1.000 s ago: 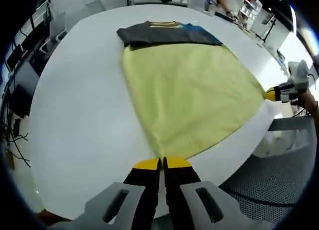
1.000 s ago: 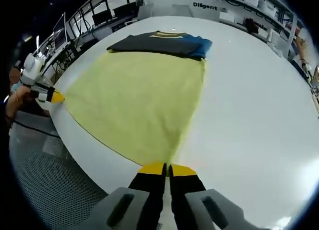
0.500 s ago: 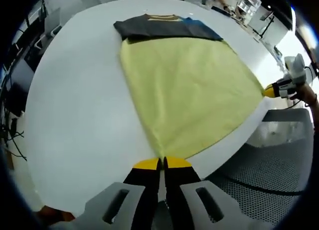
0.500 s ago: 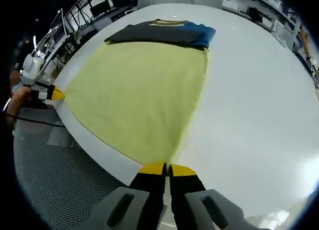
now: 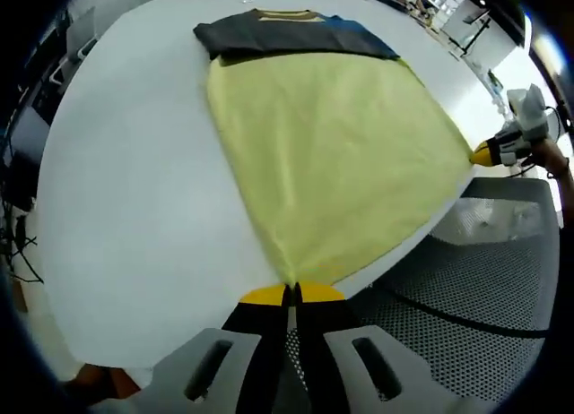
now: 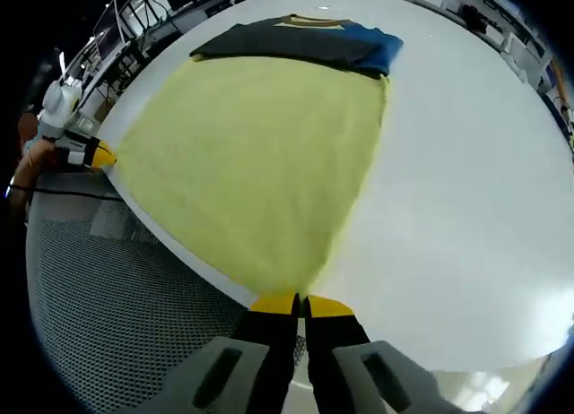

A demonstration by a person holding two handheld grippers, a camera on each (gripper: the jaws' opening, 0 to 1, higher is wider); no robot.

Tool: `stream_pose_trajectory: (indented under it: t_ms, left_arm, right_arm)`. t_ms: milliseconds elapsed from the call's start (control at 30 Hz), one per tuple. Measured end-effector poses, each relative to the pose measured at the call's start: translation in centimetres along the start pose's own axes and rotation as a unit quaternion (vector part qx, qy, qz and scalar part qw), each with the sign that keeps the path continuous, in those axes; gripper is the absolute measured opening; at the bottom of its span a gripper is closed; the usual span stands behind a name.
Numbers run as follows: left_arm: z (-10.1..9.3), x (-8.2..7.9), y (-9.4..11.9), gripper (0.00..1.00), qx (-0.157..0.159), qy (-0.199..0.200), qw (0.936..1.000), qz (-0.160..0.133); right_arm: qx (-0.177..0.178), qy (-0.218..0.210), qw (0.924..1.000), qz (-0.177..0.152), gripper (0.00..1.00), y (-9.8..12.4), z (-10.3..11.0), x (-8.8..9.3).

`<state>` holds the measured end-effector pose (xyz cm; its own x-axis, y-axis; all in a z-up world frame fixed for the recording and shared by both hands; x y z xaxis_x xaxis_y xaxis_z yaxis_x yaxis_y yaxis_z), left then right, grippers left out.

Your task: Fold the garment on the visible template until the final outline fits inside the template.

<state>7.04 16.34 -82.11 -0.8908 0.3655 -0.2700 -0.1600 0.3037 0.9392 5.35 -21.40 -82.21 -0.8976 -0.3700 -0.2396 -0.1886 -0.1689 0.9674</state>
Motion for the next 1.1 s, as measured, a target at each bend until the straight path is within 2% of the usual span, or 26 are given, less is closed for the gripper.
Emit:
stream_pose_trajectory:
  t_ms: [300, 600, 733, 767, 833, 1000, 1100]
  left_arm:
    - [-0.7, 0.6, 0.0, 0.02, 0.003, -0.008, 0.9997, 0.023]
    - [-0.8, 0.4, 0.4, 0.02, 0.004, 0.005, 0.9998, 0.017]
    - [-0.9, -0.4, 1.2, 0.02, 0.012, 0.006, 0.9999, -0.004]
    - [-1.0, -0.9, 1.3, 0.02, 0.021, 0.003, 0.9995, -0.022]
    - [-0.9, -1.3, 1.6, 0.02, 0.022, 0.022, 0.9989, -0.036]
    - [-0.2, -2.4, 2.9, 0.02, 0.026, 0.032, 0.9970, -0.066]
    - [0.2, -3.4, 3.4, 0.02, 0.031, 0.043, 0.9937, -0.099]
  right_arm:
    - [0.000, 0.003, 0.9999, 0.013, 0.00, 0.2, 0.0, 0.6]
    - [-0.005, -0.005, 1.0000, -0.001, 0.00, 1.0, 0.1, 0.4]
    - [-0.009, -0.014, 0.9997, -0.016, 0.00, 1.7, -0.1, -0.2]
    - [-0.008, -0.017, 0.9994, -0.028, 0.00, 1.9, -0.2, -0.6]
    - [-0.012, -0.025, 0.9988, -0.041, 0.00, 2.3, -0.2, -1.1]
    - [-0.011, -0.042, 0.9961, -0.076, 0.00, 3.4, -0.7, -2.5]
    - [-0.004, -0.048, 0.9946, -0.092, 0.00, 3.7, -1.2, -3.3]
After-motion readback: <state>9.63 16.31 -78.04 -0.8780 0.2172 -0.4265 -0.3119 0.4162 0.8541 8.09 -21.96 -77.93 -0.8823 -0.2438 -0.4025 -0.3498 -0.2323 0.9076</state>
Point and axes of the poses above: the point that each gripper's makers call its tool centre point, and the gripper's own axes: y roughly backward along the fingers, z roughly to its left, x roughly out of its underside, the point moved 5 cm from there along y, roughly backward along the fingers, and after that the axes turned 2 degrees about x, right-handed, at the moved point
